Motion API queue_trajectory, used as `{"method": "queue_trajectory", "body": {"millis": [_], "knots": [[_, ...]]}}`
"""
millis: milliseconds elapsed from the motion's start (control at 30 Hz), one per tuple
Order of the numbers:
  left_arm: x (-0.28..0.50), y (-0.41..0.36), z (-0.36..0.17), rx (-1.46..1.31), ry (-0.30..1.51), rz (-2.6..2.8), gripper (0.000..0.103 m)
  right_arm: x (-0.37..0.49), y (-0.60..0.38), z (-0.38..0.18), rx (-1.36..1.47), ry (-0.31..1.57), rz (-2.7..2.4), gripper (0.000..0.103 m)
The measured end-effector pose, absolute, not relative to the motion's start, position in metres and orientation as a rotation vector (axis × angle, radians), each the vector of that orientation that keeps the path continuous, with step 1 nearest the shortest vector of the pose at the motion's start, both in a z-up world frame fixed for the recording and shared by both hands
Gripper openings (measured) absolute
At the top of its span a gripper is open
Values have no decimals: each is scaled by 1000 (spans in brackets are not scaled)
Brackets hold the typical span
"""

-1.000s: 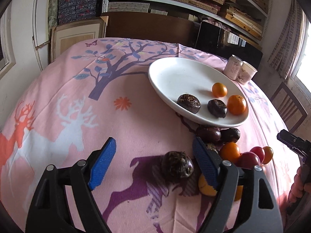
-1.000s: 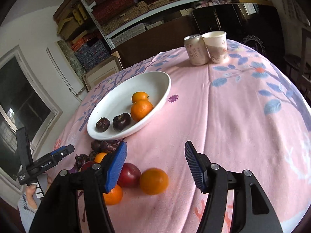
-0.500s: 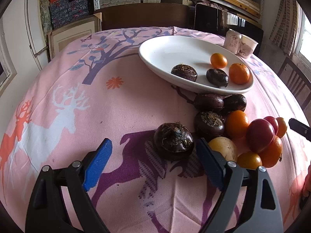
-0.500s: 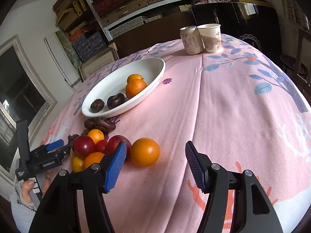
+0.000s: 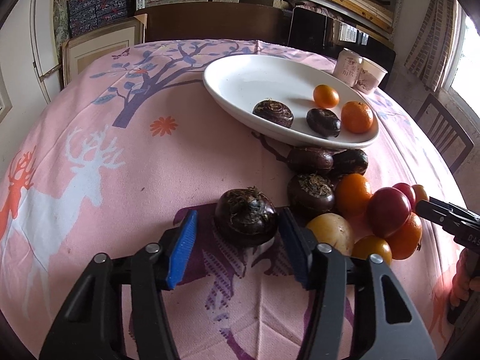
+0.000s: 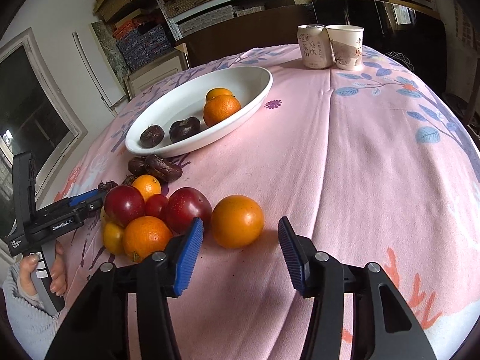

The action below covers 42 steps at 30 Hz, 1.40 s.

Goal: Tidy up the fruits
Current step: 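Grasp a dark brown fruit with the left tool while the right tool grasps an orange, then place the dark fruit and orange on the plate, opening both tools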

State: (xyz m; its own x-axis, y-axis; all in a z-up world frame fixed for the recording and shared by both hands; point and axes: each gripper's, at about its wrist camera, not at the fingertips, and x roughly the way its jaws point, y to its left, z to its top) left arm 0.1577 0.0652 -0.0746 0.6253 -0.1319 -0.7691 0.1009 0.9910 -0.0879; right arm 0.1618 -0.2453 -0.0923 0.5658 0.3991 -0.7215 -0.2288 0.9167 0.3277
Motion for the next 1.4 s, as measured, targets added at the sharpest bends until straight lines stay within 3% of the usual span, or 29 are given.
{"method": "queue_trajectory", "body": {"millis": [33,167,500,900,1400], "knots": [[158,63,-76,-31,893,-146,45,163,-245,-93,211,902,375,45],[160,59,-79,-6,898,-140,45,165,-245,-94,227,905,385,38],[156,77,-65,-58,833,-77,44,162,-257,-89,284,864,381,37],[216,56,1,-41,733,-99,44,213,-237,-22,325,761,419,37],[314,43,-52,-14,866,-102,45,319,-147,-46,236,914,450,40]]}}
